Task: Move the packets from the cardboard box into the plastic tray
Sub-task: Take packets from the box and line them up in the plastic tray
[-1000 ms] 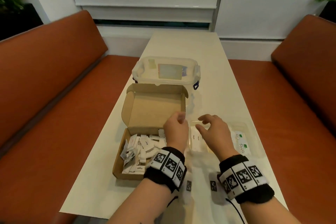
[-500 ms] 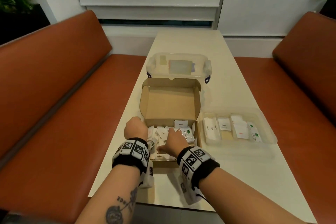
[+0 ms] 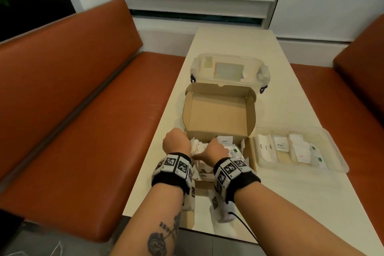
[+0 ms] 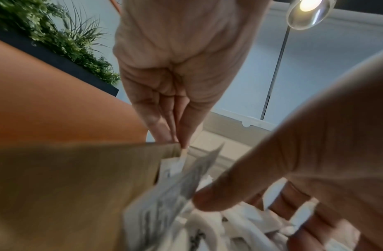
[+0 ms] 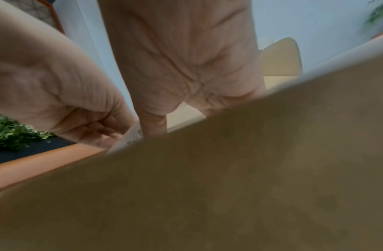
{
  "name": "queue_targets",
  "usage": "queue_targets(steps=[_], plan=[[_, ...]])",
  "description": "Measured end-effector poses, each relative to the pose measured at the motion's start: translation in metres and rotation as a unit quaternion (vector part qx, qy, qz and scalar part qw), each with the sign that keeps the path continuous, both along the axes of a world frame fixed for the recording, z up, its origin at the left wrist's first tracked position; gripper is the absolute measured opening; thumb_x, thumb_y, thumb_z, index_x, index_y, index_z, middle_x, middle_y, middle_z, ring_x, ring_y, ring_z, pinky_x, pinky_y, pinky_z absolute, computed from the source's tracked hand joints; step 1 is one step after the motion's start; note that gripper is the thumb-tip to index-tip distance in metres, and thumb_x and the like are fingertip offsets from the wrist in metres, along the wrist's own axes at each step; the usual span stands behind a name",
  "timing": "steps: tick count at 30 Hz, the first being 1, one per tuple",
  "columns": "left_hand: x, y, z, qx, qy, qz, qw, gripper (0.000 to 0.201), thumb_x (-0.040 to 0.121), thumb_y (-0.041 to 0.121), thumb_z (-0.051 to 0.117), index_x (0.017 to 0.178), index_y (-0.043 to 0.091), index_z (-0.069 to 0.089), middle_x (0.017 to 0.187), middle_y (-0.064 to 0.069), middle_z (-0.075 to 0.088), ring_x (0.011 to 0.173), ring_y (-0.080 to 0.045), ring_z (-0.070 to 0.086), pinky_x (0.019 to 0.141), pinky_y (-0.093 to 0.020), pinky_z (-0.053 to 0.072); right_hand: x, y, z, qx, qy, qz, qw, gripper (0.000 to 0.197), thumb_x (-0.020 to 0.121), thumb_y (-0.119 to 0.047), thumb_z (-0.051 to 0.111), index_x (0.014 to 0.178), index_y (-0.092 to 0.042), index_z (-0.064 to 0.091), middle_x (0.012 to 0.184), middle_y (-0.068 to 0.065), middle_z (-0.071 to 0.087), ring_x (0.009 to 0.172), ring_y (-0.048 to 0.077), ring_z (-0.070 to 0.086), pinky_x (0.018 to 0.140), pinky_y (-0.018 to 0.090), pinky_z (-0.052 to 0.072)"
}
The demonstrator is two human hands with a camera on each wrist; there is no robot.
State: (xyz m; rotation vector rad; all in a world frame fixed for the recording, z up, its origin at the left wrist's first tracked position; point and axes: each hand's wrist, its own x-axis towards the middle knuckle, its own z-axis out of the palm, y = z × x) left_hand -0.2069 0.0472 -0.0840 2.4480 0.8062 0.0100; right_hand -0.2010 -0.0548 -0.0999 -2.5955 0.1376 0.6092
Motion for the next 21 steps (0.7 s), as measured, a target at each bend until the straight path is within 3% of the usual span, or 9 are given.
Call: queue_targets(steps=[4, 11, 16, 19, 21], plan=[[-0.001, -0.001, 0.001, 0.000, 0.003, -0.003, 1.000, 0.025, 0.090, 0.003, 0.046, 0.093, 0.007, 0.071, 0.096, -0.012, 0.069, 0.090, -0.030, 0.064, 0.063, -0.030, 0.041, -0.006, 0.009, 0.000, -0.090, -0.014, 0.076, 0.993, 0.087, 0.072, -0.050, 0.074, 0.136, -0.007, 0.034, 0.140, 0.017, 0.039, 0.134, 0.033, 0.031, 0.108, 0.044, 0.028], [-0.003, -0.003, 0.002, 0.008, -0.005, -0.007, 1.000, 0.025, 0.092, 0.005, 0.046, 0.098, 0.008, 0.070, 0.100, -0.012, 0.069, 0.093, -0.029, 0.064, 0.065, -0.029, 0.041, -0.010, 0.004, 0.010, -0.021, 0.011, 0.118, 0.993, 0.088, 0.066, -0.035, 0.083, 0.134, -0.006, 0.035, 0.134, 0.015, 0.046, 0.123, 0.030, 0.047, 0.101, 0.040, 0.043], [-0.003, -0.004, 0.003, 0.013, -0.001, -0.008, 1.000, 0.026, 0.092, 0.003, 0.045, 0.099, 0.008, 0.070, 0.100, -0.012, 0.069, 0.093, -0.028, 0.065, 0.066, -0.028, 0.042, -0.011, 0.006, 0.014, 0.031, 0.019, 0.140, 0.989, 0.042, 0.075, -0.030, 0.076, 0.107, -0.013, 0.055, 0.115, 0.012, 0.063, 0.106, 0.029, 0.060, 0.089, 0.043, 0.052], [-0.003, -0.004, 0.002, 0.014, 0.002, -0.011, 1.000, 0.026, 0.091, 0.002, 0.046, 0.099, 0.009, 0.070, 0.100, -0.012, 0.069, 0.094, -0.029, 0.064, 0.066, -0.028, 0.042, -0.010, 0.006, 0.011, 0.064, 0.043, 0.105, 0.991, 0.033, 0.075, -0.025, 0.075, 0.098, -0.006, 0.060, 0.106, 0.012, 0.067, 0.097, 0.027, 0.064, 0.084, 0.040, 0.056], [-0.003, -0.004, 0.002, 0.014, 0.003, -0.011, 1.000, 0.026, 0.091, 0.002, 0.046, 0.100, 0.009, 0.070, 0.100, -0.012, 0.069, 0.094, -0.029, 0.064, 0.066, -0.029, 0.043, -0.008, 0.006, 0.009, 0.090, 0.054, 0.086, 0.991, 0.023, 0.075, -0.021, 0.075, 0.081, -0.008, 0.057, 0.091, 0.011, 0.067, 0.085, 0.027, 0.067, 0.075, 0.038, 0.058]])
